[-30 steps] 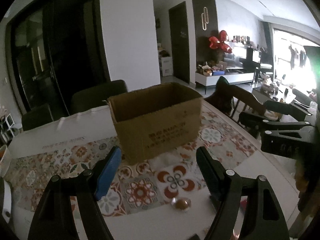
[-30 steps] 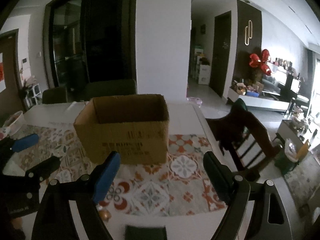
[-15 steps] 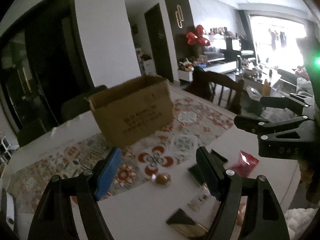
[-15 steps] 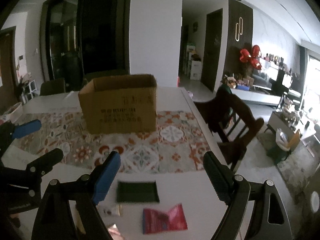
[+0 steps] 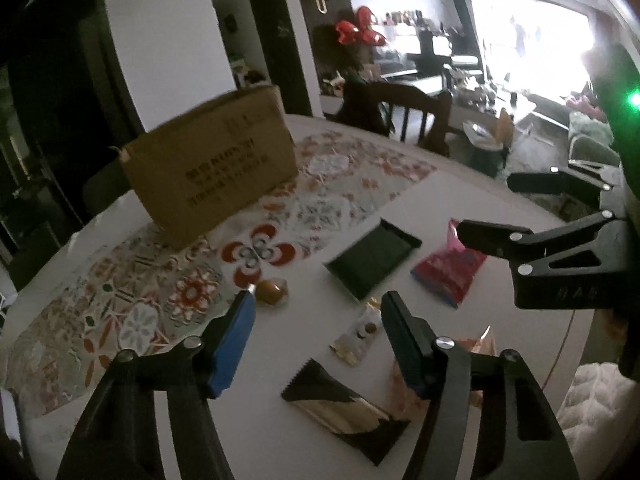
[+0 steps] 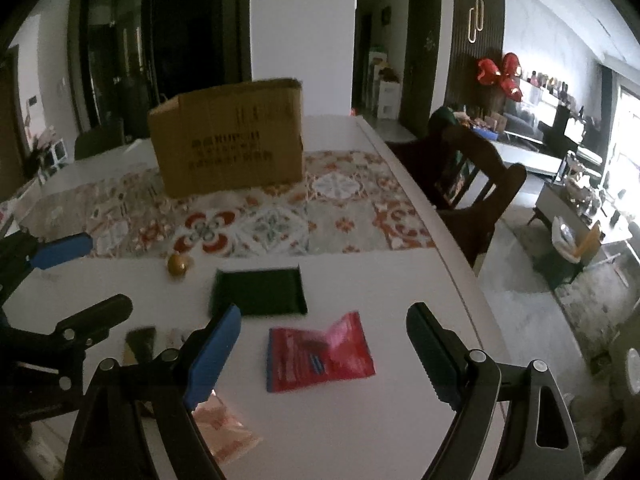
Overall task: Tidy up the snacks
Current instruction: 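Withdraw both open tools from the box back over the snacks, then grasp the white-and-gold wrapped candy with the left tool while the right tool grasps the red packet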
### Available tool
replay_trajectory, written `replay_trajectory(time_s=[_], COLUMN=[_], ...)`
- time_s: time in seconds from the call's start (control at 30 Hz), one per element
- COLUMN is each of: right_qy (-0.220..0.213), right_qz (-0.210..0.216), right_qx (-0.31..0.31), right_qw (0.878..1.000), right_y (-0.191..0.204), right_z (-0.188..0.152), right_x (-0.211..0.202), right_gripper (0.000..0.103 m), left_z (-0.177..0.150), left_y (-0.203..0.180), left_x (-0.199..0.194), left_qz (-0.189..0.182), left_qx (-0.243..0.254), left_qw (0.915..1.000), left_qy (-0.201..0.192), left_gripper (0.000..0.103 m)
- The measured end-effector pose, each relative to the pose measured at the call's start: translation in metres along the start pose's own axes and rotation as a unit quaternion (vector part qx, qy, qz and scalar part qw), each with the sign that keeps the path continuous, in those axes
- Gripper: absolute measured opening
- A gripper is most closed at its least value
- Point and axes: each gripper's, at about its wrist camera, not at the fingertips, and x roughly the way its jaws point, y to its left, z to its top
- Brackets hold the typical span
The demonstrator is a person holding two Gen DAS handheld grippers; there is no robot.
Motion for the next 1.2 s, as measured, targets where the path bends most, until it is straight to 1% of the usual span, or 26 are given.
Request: replay_trajectory(time_s=[0.07,0.13,0.33,0.43,0.57,0.73,0.93,1.03,1.1,1.2], right_qy=[0.004,0.008,0.031,0.042,0.047,0.071,0.086,0.089,0.092,0.097], right_qz=[-0.002,-0.001,0.004,0.005,0.001,0.019,0.037,0.037,0.035,0.032], right_qx=[-0.001,0.001,0.001,0.007,0.012,0.018,0.037,0.041,0.037,0.030], right_qw=[1.000,1.000,0.999,0.999,0.999,0.997,0.995,0.995,0.994,0.994], right_y=[-0.001,-0.003,-0.006,-0.008,-0.012,-0.014,-0.015,-0.014,-0.012,-0.009], right_z=[-0.003,-0.006,-0.012,-0.014,-0.016,-0.019,-0.021,-0.021,-0.021,-0.022], right_x=[0.004,0.008,0.023,0.030,0.035,0.046,0.056,0.058,0.061,0.064], right_gripper=[0.085,0.085,0.085,0.085,0.085,0.085,0.085,0.085,0.085,0.084], left_z=[-0.003,-0.005,-0.008,-0.009,-0.010,-0.012,-0.013,-0.013,-0.013,-0.014], left_y=[-0.002,-0.002,-0.003,-0.006,-0.010,-0.012,-0.011,-0.009,-0.007,-0.005], left_x=[0.007,0.012,0.028,0.033,0.042,0.052,0.060,0.064,0.067,0.067], left_qz=[-0.006,-0.012,-0.033,-0.046,-0.062,-0.082,-0.097,-0.103,-0.106,-0.109], left_qx=[0.004,0.005,0.009,0.011,0.018,0.016,0.006,-0.001,-0.006,-0.015], left_qw=[0.9999,0.9997,0.9983,0.9972,0.9952,0.9924,0.9900,0.9890,0.9879,0.9875], left_qy=[0.012,0.020,0.048,0.058,0.074,0.091,0.102,0.106,0.113,0.113], left_gripper=[0.062,0.058,0.053,0.052,0.051,0.048,0.044,0.040,0.038,0.036])
